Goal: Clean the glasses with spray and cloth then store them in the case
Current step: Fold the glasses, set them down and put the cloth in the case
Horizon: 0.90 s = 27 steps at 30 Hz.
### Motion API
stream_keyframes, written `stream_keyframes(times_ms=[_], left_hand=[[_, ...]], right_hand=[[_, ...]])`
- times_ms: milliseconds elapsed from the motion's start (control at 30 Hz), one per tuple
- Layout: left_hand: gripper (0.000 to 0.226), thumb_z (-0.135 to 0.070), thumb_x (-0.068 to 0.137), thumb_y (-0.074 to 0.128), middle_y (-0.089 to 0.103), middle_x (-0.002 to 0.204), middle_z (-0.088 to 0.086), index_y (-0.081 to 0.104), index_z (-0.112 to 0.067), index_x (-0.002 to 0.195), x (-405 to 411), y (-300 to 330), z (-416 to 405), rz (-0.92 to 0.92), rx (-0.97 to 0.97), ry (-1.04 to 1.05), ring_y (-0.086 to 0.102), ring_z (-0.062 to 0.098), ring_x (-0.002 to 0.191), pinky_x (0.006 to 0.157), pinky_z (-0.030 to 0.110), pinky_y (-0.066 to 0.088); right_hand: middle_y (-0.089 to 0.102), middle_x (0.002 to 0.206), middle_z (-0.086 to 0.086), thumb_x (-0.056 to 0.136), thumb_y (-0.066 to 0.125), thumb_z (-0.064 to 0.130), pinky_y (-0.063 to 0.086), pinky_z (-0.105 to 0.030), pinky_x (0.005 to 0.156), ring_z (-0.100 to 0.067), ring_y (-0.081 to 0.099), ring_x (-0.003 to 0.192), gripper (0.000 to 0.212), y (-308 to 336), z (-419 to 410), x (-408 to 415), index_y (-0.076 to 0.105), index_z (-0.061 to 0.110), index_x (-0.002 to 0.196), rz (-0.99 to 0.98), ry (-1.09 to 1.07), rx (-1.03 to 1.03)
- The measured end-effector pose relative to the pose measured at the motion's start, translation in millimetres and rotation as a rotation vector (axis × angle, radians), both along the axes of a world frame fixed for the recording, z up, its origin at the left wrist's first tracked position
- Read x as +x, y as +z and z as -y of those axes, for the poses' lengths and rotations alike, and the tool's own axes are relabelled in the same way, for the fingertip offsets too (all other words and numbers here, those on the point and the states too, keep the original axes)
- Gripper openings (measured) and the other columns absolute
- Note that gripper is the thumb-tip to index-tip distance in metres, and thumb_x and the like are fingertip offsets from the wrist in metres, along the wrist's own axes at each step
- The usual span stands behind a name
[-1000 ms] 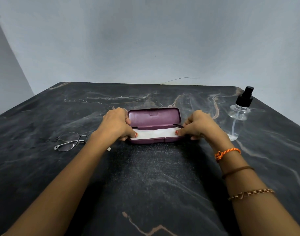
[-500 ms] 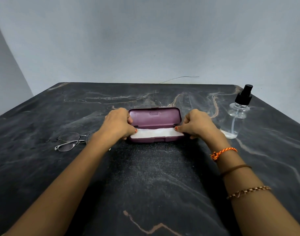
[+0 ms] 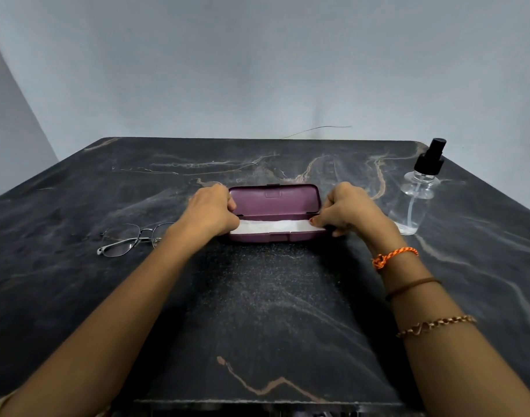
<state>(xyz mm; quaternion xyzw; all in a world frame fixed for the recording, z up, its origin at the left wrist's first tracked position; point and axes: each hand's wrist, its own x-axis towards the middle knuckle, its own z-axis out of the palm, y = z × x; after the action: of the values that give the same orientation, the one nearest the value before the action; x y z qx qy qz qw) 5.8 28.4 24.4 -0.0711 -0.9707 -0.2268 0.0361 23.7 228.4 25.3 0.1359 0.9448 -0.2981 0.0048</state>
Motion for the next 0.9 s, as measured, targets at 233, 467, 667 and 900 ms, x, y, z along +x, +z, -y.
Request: stream_keyframes(times_ms=[233, 467, 667, 900], left_hand=[[0.011, -0.012, 0.078, 0.068, 0.045, 0.068, -0.009, 0.062, -0.012, 0.088, -3, 1, 6, -0.007, 0.012, -0.052, 0.045, 0.014, 0.079, 0.063, 0.018, 0.036], [0.016, -0.032, 0.08, 0.067, 0.063, 0.087, 0.006, 0.058, -0.02, 0.074, 1, 1, 3, -0.05, -0.048, -0.026, 0.058, 0.028, 0.096, 0.081, 0.038, 0.046], [0.028, -0.044, 0.081, 0.061, 0.067, 0.096, 0.006, 0.062, -0.017, 0.089, 3, 2, 2, -0.197, -0.006, 0.02, 0.059, 0.027, 0.097, 0.085, 0.043, 0.046], [0.03, -0.039, 0.085, 0.058, 0.061, 0.109, 0.005, 0.058, -0.015, 0.103, 8, 6, -2, -0.594, 0.127, -0.049, 0.056, 0.021, 0.099, 0.073, 0.031, 0.04]], right_hand=[[0.051, 0.055, -0.004, 0.073, 0.073, 0.034, 0.038, -0.02, 0.038, -0.016, 0.05, 0.042, 0.038, 2, -12, 2, 0.049, 0.011, 0.055, 0.014, 0.17, 0.133], [0.043, 0.049, -0.004, 0.085, 0.048, 0.053, 0.029, -0.028, 0.047, -0.02, 0.045, 0.052, 0.057, -2, -14, 4, 0.045, 0.009, 0.049, -0.192, 0.193, 0.263], [0.04, 0.054, -0.004, 0.087, 0.04, 0.056, 0.032, -0.03, 0.056, -0.029, 0.048, 0.065, 0.058, -4, -7, 5, 0.037, 0.01, 0.052, -0.344, 0.019, 0.403], [0.064, 0.097, -0.017, 0.091, 0.042, 0.017, 0.033, -0.035, 0.062, -0.034, 0.055, 0.091, 0.022, 0, 24, 9, 0.059, 0.007, 0.1, -0.766, 0.024, 0.547]])
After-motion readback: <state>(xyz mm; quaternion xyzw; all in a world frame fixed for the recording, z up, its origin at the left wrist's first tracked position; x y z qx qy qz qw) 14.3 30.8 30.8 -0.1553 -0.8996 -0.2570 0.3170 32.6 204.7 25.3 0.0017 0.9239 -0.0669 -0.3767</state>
